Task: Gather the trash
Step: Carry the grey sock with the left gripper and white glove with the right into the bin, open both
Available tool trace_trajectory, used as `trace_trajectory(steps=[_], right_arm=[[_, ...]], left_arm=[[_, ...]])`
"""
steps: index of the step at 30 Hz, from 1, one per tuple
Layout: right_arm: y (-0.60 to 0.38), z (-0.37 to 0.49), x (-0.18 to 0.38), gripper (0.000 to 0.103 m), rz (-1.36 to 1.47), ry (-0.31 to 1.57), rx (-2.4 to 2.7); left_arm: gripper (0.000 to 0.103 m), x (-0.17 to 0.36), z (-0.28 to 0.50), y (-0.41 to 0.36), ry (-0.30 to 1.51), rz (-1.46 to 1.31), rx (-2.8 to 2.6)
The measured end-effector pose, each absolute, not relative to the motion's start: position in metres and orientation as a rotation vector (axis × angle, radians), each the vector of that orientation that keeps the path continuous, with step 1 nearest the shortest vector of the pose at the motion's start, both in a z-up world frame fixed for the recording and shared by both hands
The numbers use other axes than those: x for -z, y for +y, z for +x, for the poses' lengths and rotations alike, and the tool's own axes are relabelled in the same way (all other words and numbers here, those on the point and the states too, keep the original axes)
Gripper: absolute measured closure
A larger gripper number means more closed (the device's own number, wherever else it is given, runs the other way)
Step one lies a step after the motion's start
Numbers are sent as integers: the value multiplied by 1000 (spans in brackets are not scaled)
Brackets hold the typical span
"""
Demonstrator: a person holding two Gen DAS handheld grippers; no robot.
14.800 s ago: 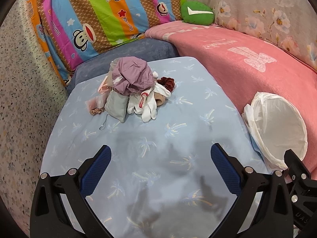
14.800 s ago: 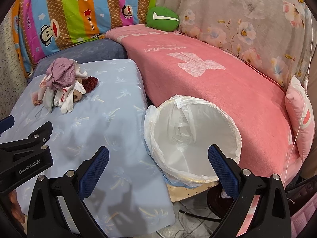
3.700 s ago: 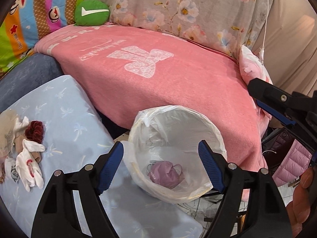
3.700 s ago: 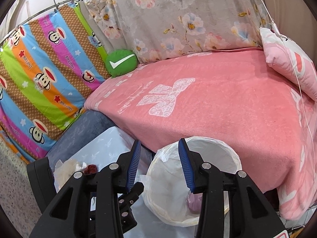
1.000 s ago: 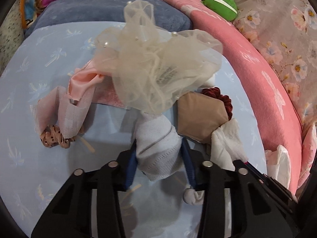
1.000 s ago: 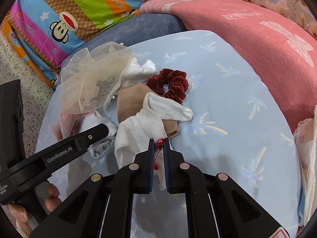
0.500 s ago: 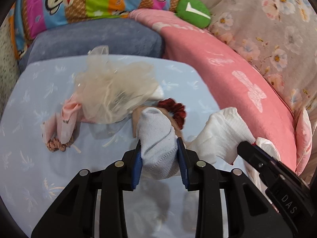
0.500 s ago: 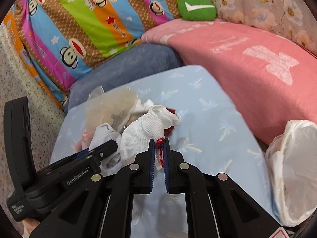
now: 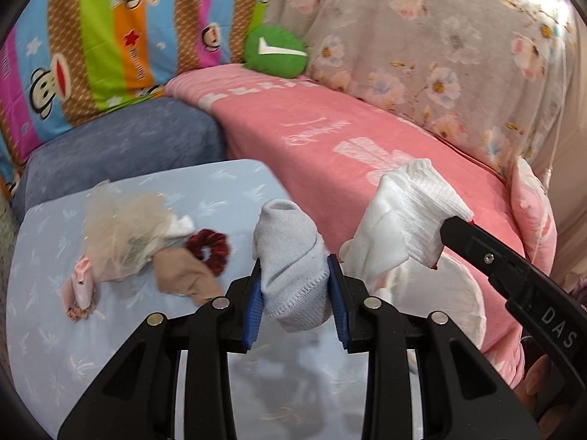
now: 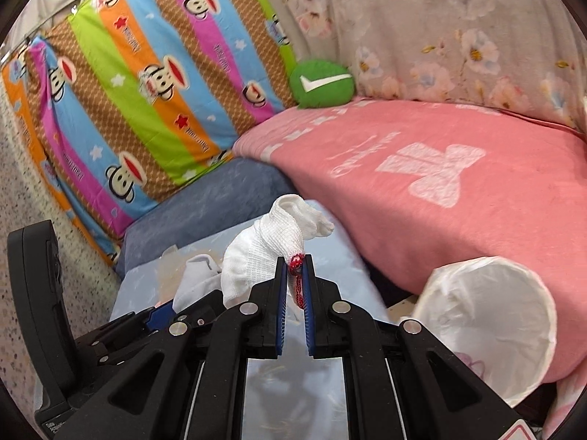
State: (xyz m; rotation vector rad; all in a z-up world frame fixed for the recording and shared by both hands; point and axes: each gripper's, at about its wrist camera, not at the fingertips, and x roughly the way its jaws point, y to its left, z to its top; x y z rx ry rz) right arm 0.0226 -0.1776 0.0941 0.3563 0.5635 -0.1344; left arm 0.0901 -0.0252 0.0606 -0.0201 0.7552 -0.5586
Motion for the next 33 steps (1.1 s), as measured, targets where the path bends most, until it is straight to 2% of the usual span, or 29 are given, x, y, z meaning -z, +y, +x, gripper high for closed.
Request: trace_trajectory(steps=[19, 31, 33], right_arm=[[-299, -73, -90, 95, 477, 503, 353], [-329, -92, -80, 95, 504, 509, 403], [-330, -93, -79, 95, 504, 510, 408]], left_arm=[[71, -69, 32, -158, 751, 134, 797], [70, -62, 19, -194, 776, 182, 847], [67, -62, 18, -196, 777, 181, 848]])
